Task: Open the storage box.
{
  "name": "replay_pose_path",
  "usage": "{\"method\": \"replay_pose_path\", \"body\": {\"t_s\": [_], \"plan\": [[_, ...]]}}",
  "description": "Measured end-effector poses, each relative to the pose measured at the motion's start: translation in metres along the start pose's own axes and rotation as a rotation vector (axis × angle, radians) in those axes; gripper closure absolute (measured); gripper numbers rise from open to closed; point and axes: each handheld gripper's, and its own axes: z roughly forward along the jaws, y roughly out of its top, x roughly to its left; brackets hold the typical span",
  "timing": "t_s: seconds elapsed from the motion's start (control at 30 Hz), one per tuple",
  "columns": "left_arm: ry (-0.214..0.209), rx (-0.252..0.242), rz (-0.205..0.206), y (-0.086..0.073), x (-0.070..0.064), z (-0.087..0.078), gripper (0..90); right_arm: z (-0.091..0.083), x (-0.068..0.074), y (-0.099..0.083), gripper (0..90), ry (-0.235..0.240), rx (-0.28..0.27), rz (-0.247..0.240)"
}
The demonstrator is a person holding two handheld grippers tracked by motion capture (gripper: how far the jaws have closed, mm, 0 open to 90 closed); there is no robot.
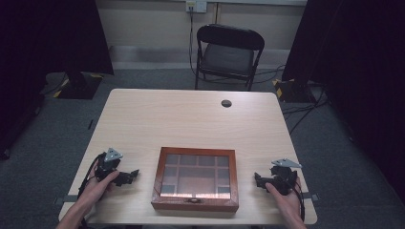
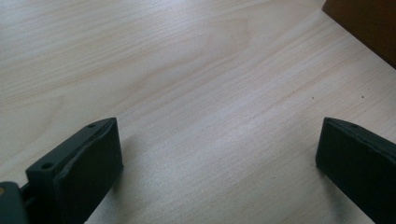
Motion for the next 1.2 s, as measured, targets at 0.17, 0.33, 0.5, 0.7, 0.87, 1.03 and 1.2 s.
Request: {"method": "replay_pose_path", "body": {"t_s": [0.17,0.33,0.5,0.7,0.87,1.03,1.2], "plan": [[0.000,0.000,0.000,0.000,0.000,0.000,0.0,-0.005,-0.001,0.002,15.9,0.039,-0.003,-0.011],[0.000,0.000,0.000,0.000,0.000,0.000,0.0,-0.009,0.000,0.007,17.2,0.127,0.014,-0.006],[0.000,0.000,0.000,0.000,0.000,0.000,0.0,-0.014,0.001,0.012,21.7,0.173,0.008,-0.017],[0.000,0.000,0.000,0.000,0.000,0.000,0.0,-0.022,0.003,0.019,28.8,0.230,0.014,-0.018],[0.000,0.000,0.000,0.000,0.000,0.000,0.0,-0.032,0.005,0.029,34.4,0.276,-0.026,-0.047],[0.000,0.000,0.000,0.000,0.000,0.000,0.0,-0.047,0.008,0.044,38.3,0.355,-0.065,-0.049],[0.000,0.000,0.000,0.000,0.000,0.000,0.0,-0.055,0.017,0.059,42.2,0.413,-0.081,-0.079]]}}
